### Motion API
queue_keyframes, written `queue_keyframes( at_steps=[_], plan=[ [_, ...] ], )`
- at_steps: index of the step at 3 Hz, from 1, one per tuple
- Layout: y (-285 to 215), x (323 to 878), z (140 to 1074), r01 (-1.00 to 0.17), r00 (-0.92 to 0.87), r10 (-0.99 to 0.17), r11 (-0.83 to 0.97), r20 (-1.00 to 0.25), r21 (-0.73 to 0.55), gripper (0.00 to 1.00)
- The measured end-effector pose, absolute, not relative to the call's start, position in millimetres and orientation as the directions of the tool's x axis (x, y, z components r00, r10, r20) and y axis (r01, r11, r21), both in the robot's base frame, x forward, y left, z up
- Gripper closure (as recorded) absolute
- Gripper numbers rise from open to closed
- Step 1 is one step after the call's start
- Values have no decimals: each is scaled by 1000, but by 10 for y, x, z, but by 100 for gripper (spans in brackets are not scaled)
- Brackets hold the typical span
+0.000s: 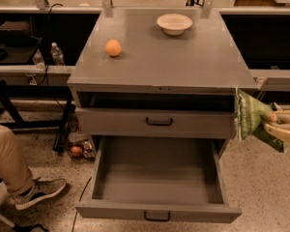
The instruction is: Pick green jalapeno chip bag from middle drawer and place on counter
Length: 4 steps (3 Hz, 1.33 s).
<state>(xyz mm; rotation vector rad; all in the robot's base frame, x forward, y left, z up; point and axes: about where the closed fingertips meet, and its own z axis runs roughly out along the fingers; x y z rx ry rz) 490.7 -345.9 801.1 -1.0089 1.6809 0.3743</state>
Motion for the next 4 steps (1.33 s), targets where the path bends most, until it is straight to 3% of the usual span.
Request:
queue_keyframes(
  at_steps=[1,4],
  plan=[
    [-3357,5368,8581,-758,54,-512,538,-857,-369,100],
    [-2408,6488,8931,-783,215,-660,323,-719,-531,99]
  ],
)
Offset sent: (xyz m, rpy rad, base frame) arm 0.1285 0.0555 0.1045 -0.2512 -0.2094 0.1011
